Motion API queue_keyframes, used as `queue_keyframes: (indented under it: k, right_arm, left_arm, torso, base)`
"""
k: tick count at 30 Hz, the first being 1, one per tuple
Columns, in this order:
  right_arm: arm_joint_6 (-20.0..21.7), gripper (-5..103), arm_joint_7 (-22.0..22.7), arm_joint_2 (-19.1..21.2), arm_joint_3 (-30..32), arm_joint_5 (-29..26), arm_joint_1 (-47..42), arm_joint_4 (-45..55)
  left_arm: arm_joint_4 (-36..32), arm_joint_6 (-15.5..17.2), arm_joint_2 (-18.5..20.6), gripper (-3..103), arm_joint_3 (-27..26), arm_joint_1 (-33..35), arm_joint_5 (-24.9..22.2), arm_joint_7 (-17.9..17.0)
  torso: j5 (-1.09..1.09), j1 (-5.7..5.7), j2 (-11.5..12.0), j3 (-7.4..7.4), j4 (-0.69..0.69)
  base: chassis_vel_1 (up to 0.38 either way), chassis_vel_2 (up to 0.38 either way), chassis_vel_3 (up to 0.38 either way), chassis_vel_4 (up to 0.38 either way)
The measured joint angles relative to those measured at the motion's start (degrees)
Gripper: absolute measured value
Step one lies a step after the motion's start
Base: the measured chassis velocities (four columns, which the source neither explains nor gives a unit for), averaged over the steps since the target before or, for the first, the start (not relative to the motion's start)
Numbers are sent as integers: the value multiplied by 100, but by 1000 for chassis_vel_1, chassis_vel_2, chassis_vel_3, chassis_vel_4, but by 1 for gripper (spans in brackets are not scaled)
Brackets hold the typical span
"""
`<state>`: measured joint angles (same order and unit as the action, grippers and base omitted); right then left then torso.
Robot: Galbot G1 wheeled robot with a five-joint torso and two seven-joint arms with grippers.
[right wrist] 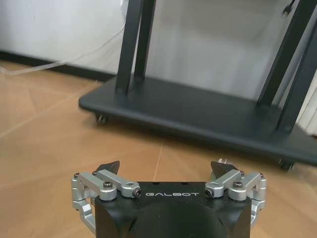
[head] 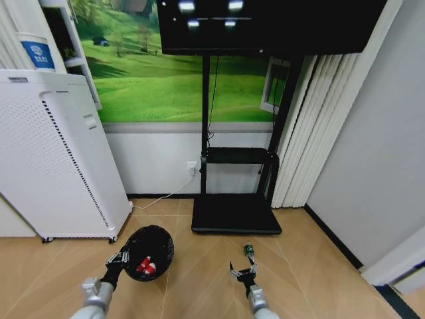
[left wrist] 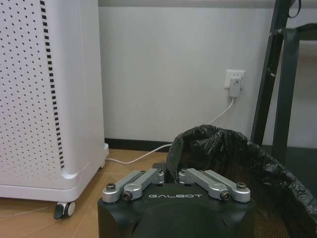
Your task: Pick up the trash bin and place the garbage on the floor into it.
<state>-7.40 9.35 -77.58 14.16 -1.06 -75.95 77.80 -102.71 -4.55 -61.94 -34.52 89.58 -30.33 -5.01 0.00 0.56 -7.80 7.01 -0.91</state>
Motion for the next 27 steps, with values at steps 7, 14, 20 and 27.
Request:
queue_keyframes:
  k: [7, 14, 20, 27]
  right_arm:
    - [162, 100, 194, -161, -98, 216, 430, -542]
    - [196, 100, 473, -246, -75, 303, 1015, -1086]
    - [261, 100, 582, -174, -57, 533, 1480, -1731]
    - [450, 101, 638, -244, -49, 603, 1792, -2322]
  left_arm:
    - [10, -154, -23, 7, -68, -16, -59, -5]
    - [-64, -257, 7, 7, -178, -31, -139, 72]
    - [-235, -379, 36, 7, -193, -20, -232, 171]
    - [-278, -431, 1, 7, -143, -12, -235, 169]
  torso:
    - [-2, 0, 0, 0, 0]
    - [0, 0, 0, 1, 0]
    - [0, 0, 0, 1, 0]
    - [0, 1, 0, 1, 0]
  base:
    - [5, -9, -4, 5]
    - [0, 0, 0, 0]
    - [0, 0, 0, 0]
    - [0, 0, 0, 0]
